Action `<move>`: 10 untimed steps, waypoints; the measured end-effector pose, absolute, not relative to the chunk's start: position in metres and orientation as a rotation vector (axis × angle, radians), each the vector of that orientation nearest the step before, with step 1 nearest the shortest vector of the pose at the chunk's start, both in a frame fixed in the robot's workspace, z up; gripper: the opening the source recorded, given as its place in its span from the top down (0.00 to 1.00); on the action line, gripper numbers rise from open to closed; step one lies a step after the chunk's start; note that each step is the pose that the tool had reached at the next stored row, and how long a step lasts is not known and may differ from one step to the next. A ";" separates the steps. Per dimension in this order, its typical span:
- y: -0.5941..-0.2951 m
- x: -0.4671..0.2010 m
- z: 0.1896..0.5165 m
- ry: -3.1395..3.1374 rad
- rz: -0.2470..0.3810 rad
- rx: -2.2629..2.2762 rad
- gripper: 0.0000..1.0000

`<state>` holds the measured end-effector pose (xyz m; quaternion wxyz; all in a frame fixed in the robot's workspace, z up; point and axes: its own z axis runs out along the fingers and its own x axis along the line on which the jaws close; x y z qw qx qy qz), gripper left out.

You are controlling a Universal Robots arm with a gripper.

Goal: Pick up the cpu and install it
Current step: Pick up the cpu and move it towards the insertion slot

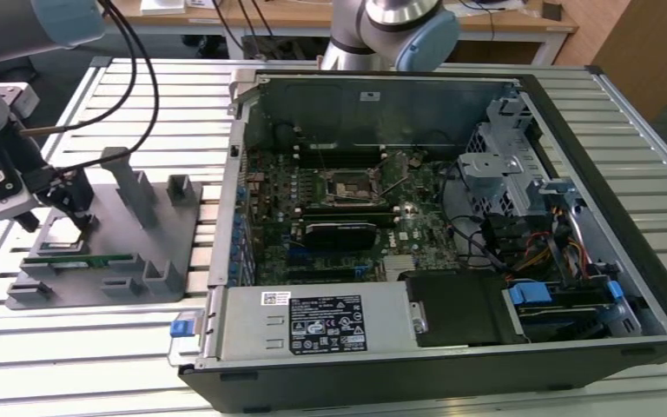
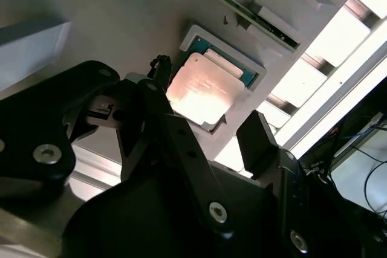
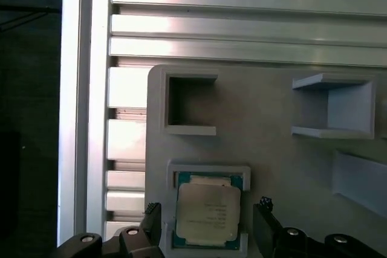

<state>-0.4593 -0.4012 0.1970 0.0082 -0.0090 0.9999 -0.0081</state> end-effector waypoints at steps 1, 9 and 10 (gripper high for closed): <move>-0.401 -0.460 0.196 3.125 -0.025 -0.026 0.29; -0.401 -0.460 0.187 3.125 -0.025 -0.026 0.29; -0.401 -0.460 0.187 3.125 -0.025 -0.026 0.31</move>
